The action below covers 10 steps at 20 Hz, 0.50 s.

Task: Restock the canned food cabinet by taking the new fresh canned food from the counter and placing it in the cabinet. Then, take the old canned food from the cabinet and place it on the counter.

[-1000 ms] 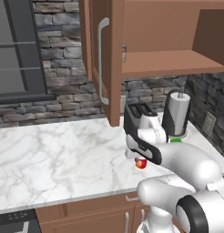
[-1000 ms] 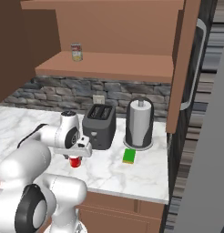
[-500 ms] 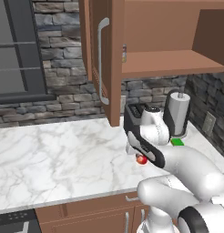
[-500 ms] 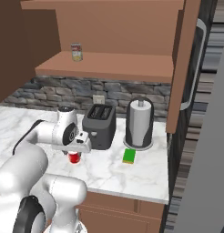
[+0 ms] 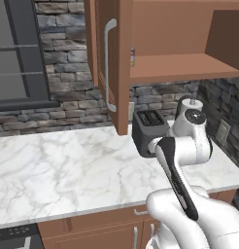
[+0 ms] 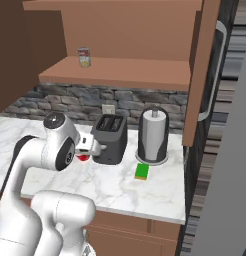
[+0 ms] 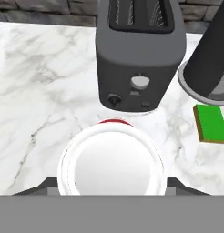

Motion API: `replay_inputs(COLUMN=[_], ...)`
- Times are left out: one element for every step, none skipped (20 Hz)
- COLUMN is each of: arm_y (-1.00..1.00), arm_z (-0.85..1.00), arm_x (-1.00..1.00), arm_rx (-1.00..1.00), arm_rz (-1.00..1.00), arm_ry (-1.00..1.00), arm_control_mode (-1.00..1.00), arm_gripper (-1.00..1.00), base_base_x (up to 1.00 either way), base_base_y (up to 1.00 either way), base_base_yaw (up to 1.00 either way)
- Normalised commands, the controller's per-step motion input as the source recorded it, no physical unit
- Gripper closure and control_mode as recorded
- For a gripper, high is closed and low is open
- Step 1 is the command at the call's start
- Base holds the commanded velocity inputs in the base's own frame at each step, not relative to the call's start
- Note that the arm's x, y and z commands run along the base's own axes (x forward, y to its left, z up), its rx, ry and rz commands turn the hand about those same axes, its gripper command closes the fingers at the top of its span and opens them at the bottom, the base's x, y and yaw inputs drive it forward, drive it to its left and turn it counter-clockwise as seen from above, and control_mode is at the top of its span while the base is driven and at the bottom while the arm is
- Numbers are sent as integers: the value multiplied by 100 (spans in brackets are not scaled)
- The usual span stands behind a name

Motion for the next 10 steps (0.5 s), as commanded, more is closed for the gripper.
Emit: replay_inputs(arm_y=[-50,-46,-44,-40,-34,-27,-27,-21,-12,0], arm_z=[100,100,100,100,100,100,100,100,100,100], arm_x=[0,0,0,0,6,11,14,21,22,29], arm_rx=[0,0,0,0,0,0,0,0,0,0], arm_rz=[0,0,0,0,0,0,0,0,0,0], arm_ry=[-45,-43,-41,-39,-35,-31,-28,-27,-23,-21], arm_control_mode=[-100,-100,-100,-100,-100,-100,-100,-100,-100,-100], arm_gripper=[100,100,100,100,100,100,100,100,100,100], base_base_x=[0,0,0,0,0,0,0,0,0,0], base_base_y=[0,0,0,0,0,0,0,0,0,0], base_base_yaw=[0,0,0,0,0,0,0,0,0,0])
